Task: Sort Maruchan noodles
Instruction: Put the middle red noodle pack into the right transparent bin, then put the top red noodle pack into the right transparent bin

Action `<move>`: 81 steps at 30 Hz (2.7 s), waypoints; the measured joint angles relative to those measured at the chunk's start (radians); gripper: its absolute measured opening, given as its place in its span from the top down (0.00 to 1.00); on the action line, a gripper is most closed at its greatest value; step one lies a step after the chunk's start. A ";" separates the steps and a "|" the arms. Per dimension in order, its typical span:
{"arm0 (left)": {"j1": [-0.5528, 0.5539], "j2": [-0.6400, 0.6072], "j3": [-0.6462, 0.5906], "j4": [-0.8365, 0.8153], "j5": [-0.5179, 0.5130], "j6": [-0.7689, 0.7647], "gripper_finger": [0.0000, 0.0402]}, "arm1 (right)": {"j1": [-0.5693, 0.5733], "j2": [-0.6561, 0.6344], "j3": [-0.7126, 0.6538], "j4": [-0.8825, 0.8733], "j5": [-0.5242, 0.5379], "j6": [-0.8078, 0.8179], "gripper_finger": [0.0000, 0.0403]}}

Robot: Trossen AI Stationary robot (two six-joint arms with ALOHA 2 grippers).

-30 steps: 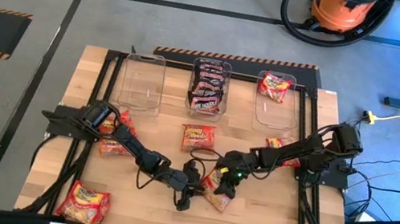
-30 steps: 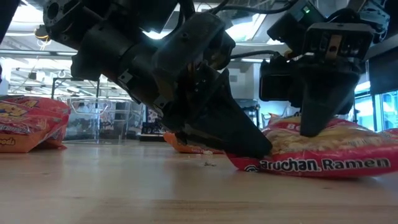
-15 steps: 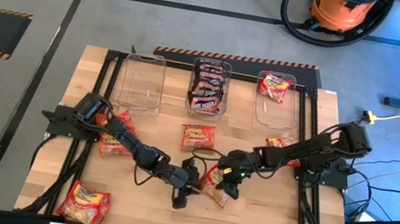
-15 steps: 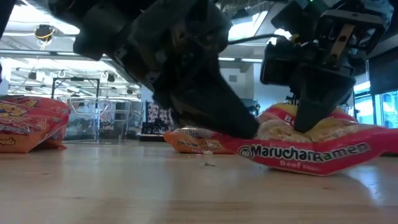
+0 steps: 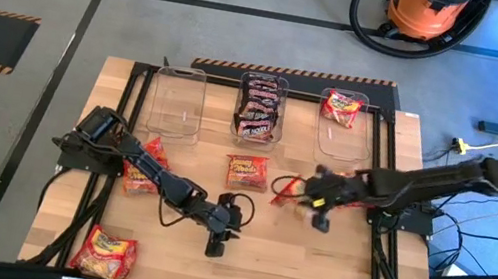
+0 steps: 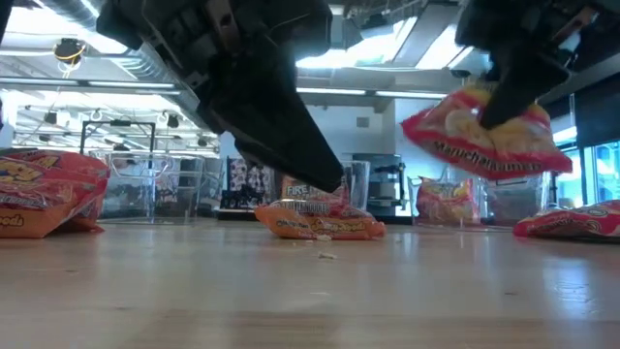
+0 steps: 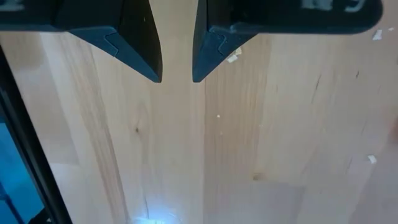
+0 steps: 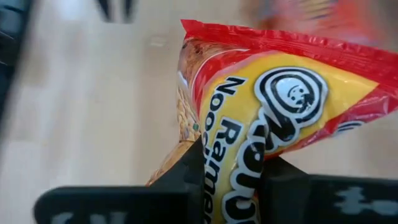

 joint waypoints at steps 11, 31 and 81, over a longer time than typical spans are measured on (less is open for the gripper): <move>0.000 0.000 0.000 0.017 -0.008 0.008 0.79 | -0.233 -0.128 0.288 -0.508 0.531 -0.440 0.88; 0.000 0.000 0.002 0.027 -0.024 0.018 0.79 | -0.878 0.136 0.175 -0.254 0.357 -0.874 0.88; -0.003 -0.002 0.002 0.043 0.007 0.087 0.79 | -0.720 0.143 0.383 -0.583 0.413 -0.500 0.39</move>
